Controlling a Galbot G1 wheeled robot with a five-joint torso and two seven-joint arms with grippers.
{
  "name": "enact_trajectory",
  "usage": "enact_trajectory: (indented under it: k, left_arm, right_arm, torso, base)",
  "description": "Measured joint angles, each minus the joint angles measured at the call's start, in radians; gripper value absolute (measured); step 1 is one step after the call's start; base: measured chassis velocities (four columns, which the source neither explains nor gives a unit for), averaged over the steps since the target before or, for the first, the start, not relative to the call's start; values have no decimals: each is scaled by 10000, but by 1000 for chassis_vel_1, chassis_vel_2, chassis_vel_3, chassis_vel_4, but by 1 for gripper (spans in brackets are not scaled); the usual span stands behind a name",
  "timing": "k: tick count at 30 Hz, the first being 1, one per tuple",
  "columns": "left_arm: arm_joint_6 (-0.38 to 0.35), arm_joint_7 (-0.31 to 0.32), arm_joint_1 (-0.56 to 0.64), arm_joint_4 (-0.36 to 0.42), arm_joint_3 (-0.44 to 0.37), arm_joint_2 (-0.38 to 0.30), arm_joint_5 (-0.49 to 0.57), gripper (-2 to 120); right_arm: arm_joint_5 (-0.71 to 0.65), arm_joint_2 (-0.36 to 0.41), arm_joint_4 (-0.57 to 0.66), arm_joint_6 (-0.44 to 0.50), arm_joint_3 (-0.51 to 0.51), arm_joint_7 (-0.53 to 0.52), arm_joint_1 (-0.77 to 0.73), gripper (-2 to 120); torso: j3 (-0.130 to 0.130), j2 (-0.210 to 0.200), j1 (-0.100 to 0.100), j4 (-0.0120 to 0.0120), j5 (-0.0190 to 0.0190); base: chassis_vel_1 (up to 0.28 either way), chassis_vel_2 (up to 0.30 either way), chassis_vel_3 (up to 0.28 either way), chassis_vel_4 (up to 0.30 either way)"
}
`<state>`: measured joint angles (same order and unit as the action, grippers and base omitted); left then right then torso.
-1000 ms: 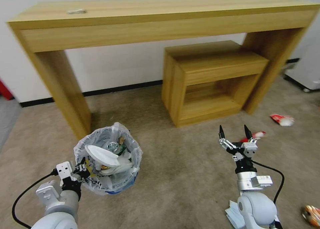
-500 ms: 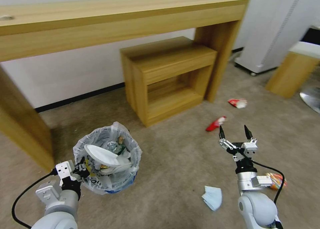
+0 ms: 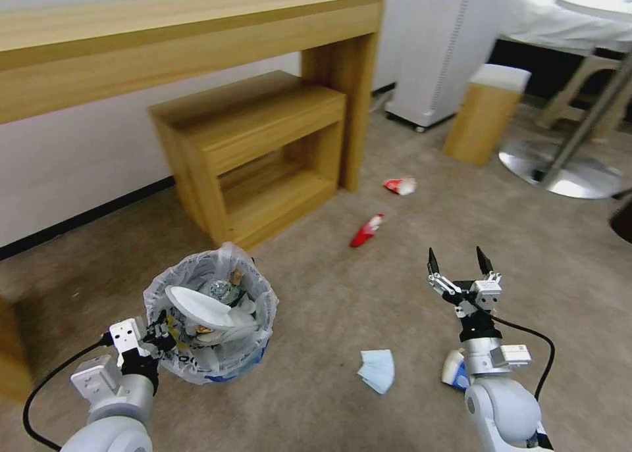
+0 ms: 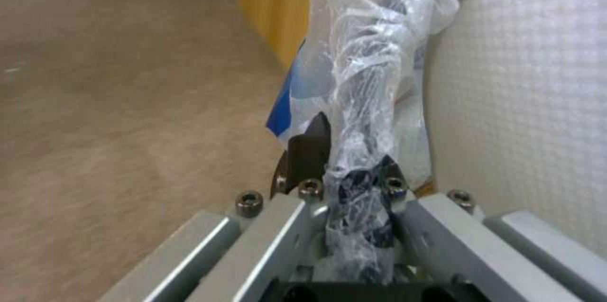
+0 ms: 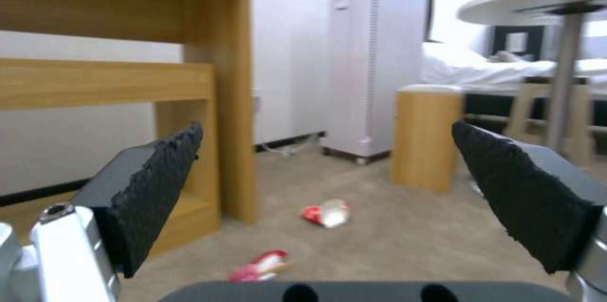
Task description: Pick up the trash bin and place the garbage on the floor into it.
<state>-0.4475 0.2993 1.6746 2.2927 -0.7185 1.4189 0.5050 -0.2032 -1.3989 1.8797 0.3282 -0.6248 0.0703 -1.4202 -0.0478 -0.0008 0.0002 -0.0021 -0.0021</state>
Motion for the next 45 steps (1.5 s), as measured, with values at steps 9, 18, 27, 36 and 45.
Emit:
enact_trajectory:
  k: [9, 18, 27, 36, 45]
  left_arm:
    - [18, -26, -31, -52, -2, -78, 59, 1]
    - [74, -34, 6, -44, -30, -101, 120, 1]
    - [126, -22, 35, -21, -32, -85, 165, 1]
    - [289, -63, 74, -1, -10, -6, 74, 1]
    - [351, -38, 69, -6, -13, 57, 39, 1]
  right_arm:
    - [100, -91, 28, -3, -38, -1, -81, 100]
    - [163, -159, 46, -4, -55, -2, -110, 100]
    - [175, -153, 70, -2, -52, -6, -150, 100]
    - [152, -115, 89, 61, -20, -63, -210, 100]
    - [60, -79, 48, 141, 34, -86, -173, 100]
  torso:
    - [0, 0, 0, 0, 0]
    - [0, 0, 0, 0, 0]
    - [0, 0, 0, -2, 1]
    - [0, 0, 0, 0, 1]
    - [0, 0, 0, 1, 0]
  base:
    - [-124, -133, -130, -118]
    - [-125, -124, -107, -126]
    - [-69, -61, -72, -74]
    - [0, 0, 0, 0]
    - [0, 0, 0, 0]
